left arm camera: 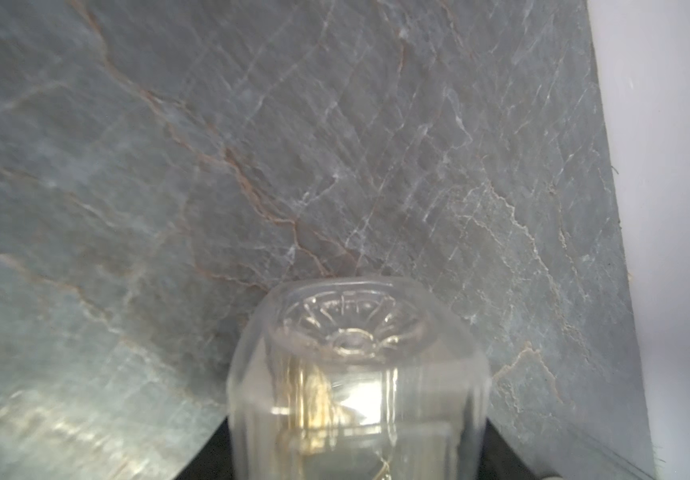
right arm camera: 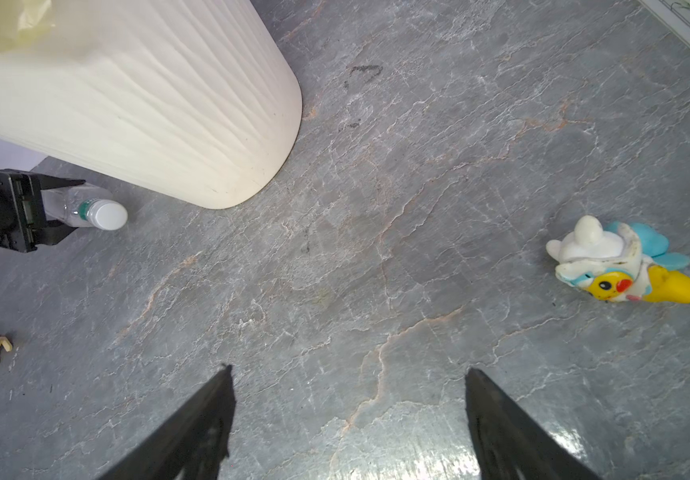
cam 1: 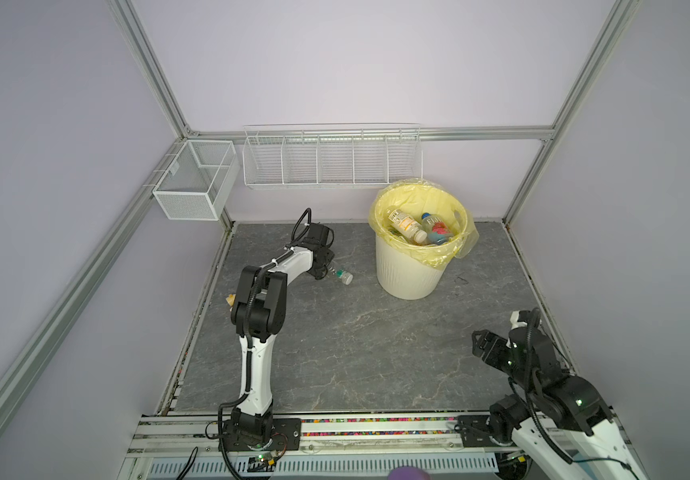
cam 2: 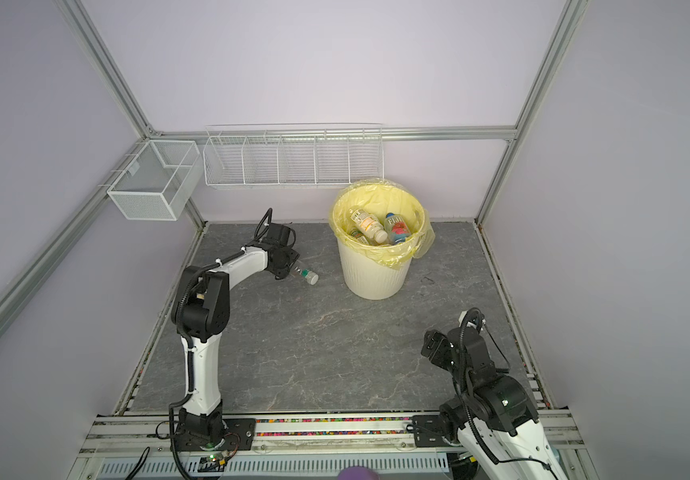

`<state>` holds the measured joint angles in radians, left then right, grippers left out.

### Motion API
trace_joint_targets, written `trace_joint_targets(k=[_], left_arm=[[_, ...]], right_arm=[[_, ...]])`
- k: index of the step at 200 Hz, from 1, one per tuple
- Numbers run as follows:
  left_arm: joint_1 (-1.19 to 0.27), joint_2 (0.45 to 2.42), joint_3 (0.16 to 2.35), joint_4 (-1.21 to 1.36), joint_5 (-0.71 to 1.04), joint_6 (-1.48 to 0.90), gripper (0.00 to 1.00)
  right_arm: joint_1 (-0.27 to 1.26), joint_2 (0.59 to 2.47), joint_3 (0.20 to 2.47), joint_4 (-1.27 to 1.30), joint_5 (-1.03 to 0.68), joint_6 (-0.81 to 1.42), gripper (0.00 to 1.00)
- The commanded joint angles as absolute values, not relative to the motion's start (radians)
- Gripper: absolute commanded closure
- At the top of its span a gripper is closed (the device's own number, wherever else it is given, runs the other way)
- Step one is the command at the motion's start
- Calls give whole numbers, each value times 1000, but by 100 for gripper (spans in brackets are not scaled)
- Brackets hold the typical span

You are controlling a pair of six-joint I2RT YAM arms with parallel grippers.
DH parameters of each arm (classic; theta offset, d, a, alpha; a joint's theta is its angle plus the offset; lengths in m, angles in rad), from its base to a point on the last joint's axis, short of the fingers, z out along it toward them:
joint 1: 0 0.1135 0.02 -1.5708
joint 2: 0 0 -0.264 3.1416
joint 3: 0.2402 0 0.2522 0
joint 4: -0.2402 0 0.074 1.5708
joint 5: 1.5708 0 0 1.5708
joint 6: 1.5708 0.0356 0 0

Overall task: Throw the plastic bottles in the bin
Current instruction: 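Lower the left gripper onto the green-capped bottle and close on it, then lift the green-capped bottle with the left gripper and raise it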

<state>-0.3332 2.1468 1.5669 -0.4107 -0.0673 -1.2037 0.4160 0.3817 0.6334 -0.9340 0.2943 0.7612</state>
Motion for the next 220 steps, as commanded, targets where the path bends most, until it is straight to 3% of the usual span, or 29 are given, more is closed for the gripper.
trace_joint_targets(k=[1,38,86,116,220], left_arm=[[-310,2105,1469,-370,-12,-1172,54],[-304,2031,1322,-229,96,-1108,55],[-303,1991,1195,-94,270,-1042,65],[-303,1913,1052,56,314,-1071,64],[-304,1637,936,-1,404,-1015,64]], right_arm=[[423,380,637,-950,282,796,12],[423,377,613,-941,258,838,12],[422,421,629,-950,262,854,12],[423,462,636,-965,241,859,12],[422,494,663,-1023,225,881,12]])
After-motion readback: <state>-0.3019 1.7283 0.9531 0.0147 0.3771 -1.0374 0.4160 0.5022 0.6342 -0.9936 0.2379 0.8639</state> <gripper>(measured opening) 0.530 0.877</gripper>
